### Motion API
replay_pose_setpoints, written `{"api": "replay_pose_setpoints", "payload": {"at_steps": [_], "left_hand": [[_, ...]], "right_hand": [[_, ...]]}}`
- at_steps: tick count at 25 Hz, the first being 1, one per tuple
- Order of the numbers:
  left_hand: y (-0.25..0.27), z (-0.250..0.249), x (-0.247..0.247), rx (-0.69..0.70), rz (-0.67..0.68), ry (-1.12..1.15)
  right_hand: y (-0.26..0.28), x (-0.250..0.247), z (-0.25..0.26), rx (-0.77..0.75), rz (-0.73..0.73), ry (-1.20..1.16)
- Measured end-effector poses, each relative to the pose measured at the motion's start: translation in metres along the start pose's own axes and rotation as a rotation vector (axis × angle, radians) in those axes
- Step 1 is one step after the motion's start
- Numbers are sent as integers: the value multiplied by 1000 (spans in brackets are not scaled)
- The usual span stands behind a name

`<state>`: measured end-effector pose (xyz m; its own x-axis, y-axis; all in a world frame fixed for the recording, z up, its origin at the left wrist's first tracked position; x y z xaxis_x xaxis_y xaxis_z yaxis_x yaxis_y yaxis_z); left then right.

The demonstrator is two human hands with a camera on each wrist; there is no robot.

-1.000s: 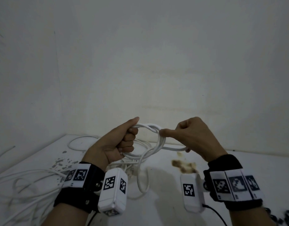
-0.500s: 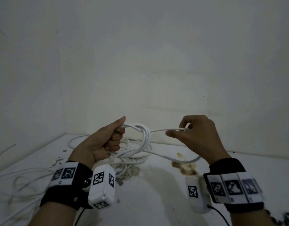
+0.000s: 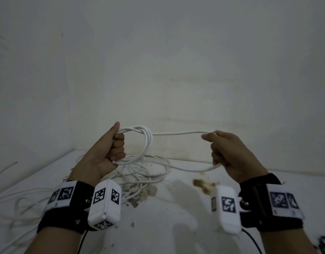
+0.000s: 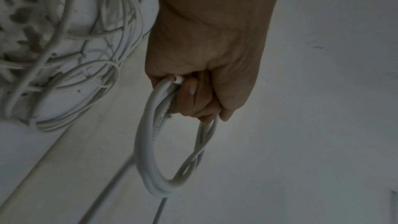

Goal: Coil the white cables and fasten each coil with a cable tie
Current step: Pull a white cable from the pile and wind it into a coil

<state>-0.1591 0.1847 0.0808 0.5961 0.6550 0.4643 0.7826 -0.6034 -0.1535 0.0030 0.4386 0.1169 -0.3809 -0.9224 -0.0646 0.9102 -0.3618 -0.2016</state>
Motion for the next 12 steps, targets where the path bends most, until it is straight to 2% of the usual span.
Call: {"api": "replay_pose_setpoints", "payload": {"at_steps": [2,3,6,8,10,12], "left_hand": [[-2,0,-5,21,-30,11],[-3,0,-9,29,-52,28],[-3,-3,-21,50,-119,114],[-3,-6,-29,68,-142,146],[-5,-5,-34,79,-144,170],[-9,-4,-36,87,-131,201]], "right_hand": [[9,-7,20,-153,-174,366],[12,-2,26,-197,-163,413],[17,24,35,-263,43,265],[21,35,38,-248,164,237],[21,45,32,-176,345,252],[21,48,23,-139,490,386]]}}
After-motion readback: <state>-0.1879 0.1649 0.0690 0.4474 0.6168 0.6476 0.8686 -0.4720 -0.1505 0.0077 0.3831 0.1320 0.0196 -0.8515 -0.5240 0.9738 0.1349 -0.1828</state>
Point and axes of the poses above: each hand's wrist, its own y-axis away from the middle knuckle, its own x-axis out of the palm, z = x × y, the point moved 6 cm from there along -y, towards the middle knuckle, and after that the axes turned 12 degrees about z, right-handed, at the moved point
